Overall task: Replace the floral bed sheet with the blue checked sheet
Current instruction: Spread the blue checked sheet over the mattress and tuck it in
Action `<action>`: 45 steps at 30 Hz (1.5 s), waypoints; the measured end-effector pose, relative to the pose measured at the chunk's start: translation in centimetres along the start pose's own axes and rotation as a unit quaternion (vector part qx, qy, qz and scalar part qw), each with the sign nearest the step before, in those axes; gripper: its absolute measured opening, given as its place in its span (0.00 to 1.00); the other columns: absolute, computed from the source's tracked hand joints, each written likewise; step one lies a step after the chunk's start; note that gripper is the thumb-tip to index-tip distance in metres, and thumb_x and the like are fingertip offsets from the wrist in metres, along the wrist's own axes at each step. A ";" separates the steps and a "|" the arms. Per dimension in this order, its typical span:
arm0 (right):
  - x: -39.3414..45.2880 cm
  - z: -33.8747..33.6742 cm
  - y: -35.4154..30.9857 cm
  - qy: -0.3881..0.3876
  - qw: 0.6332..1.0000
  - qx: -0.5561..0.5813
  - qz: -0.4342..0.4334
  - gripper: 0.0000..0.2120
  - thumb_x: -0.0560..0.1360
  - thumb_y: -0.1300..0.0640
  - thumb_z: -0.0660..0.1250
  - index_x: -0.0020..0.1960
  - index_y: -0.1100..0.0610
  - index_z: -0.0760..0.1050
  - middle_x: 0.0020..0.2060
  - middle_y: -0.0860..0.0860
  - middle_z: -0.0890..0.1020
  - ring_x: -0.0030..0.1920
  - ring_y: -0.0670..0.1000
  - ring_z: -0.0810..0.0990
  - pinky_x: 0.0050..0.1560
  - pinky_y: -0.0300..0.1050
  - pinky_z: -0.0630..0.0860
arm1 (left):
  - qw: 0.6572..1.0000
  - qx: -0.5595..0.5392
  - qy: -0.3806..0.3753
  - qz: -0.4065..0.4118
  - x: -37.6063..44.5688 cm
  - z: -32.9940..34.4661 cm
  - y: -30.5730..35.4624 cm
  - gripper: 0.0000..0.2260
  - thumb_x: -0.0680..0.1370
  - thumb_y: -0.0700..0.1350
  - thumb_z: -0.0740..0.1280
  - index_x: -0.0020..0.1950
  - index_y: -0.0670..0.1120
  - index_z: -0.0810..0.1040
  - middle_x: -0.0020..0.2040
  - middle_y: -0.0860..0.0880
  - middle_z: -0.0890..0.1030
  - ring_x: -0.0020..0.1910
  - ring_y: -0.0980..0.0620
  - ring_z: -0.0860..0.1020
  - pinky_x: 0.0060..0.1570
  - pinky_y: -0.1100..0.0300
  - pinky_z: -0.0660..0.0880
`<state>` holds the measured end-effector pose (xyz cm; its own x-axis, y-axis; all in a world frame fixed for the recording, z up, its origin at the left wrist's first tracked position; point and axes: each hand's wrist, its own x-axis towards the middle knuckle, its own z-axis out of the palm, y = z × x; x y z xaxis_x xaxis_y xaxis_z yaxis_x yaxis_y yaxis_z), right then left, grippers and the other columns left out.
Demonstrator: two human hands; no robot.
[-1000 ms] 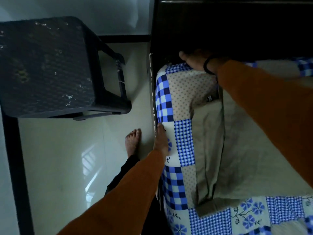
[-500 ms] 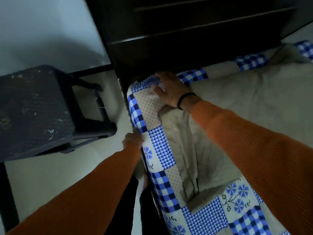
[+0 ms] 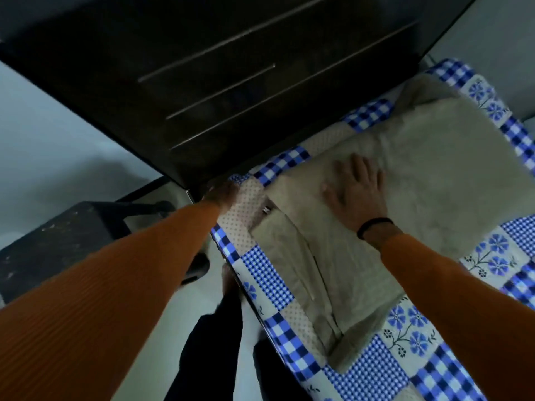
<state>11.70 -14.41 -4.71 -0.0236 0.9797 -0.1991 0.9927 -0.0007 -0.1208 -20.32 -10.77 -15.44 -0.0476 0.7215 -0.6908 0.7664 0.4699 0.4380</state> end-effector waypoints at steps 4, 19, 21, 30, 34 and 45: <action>3.1 1.3 -1.9 -0.028 0.997 -0.032 -0.060 0.33 0.78 0.35 0.52 0.76 0.53 0.66 0.77 0.59 0.64 0.78 0.65 0.59 0.75 0.72 0.51 | 0.997 -0.020 -0.037 -0.067 4.7 -0.6 -0.5 0.29 0.83 0.65 0.48 0.79 0.52 0.64 0.79 0.43 0.65 0.75 0.42 0.67 0.75 0.45 0.62; 17.4 8.2 -16.6 -0.385 0.909 -0.068 -0.143 0.29 0.82 0.34 0.48 0.77 0.46 0.66 0.75 0.52 0.71 0.74 0.58 0.67 0.76 0.60 0.58 | 0.984 -0.027 -0.153 -0.088 10.5 -1.1 -1.8 0.23 0.86 0.51 0.54 0.78 0.41 0.65 0.77 0.39 0.67 0.74 0.41 0.67 0.75 0.48 0.62; 17.3 6.4 -15.7 -0.361 0.920 -0.057 -0.144 0.25 0.84 0.38 0.48 0.74 0.46 0.70 0.72 0.52 0.74 0.71 0.58 0.71 0.73 0.59 0.60 | 0.988 -0.012 -0.127 -0.091 9.9 -1.7 0.5 0.22 0.88 0.47 0.49 0.79 0.38 0.63 0.78 0.37 0.65 0.76 0.40 0.66 0.75 0.50 0.61; 7.6 -1.3 -2.9 0.070 0.991 0.117 0.012 0.18 0.79 0.50 0.62 0.62 0.61 0.78 0.61 0.62 0.79 0.60 0.64 0.78 0.65 0.59 0.74 | 0.977 0.015 0.032 0.211 1.3 -1.9 16.8 0.28 0.82 0.58 0.51 0.72 0.41 0.73 0.68 0.40 0.77 0.68 0.40 0.74 0.68 0.52 0.67; -3.0 -6.7 2.5 0.151 0.964 0.164 0.143 0.15 0.77 0.53 0.68 0.60 0.60 0.80 0.61 0.61 0.80 0.59 0.64 0.78 0.62 0.58 0.76 | 0.929 0.034 -0.084 0.359 -8.6 0.1 24.2 0.21 0.81 0.56 0.57 0.67 0.46 0.78 0.61 0.45 0.83 0.59 0.45 0.81 0.60 0.52 0.76; -36.4 -18.2 6.8 0.175 0.857 0.240 0.422 0.20 0.83 0.46 0.62 0.66 0.58 0.78 0.69 0.58 0.75 0.69 0.62 0.70 0.69 0.59 0.68 | 0.837 0.076 -0.256 0.477 -38.5 6.5 34.0 0.08 0.81 0.51 0.65 0.58 0.53 0.79 0.51 0.54 0.85 0.52 0.56 0.82 0.56 0.58 0.78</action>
<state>21.44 -46.46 19.39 0.7990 0.5896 -0.1181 0.4737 -0.7382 -0.4802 11.73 -25.90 22.29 0.8836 0.4013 -0.2411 0.3736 -0.2943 0.8796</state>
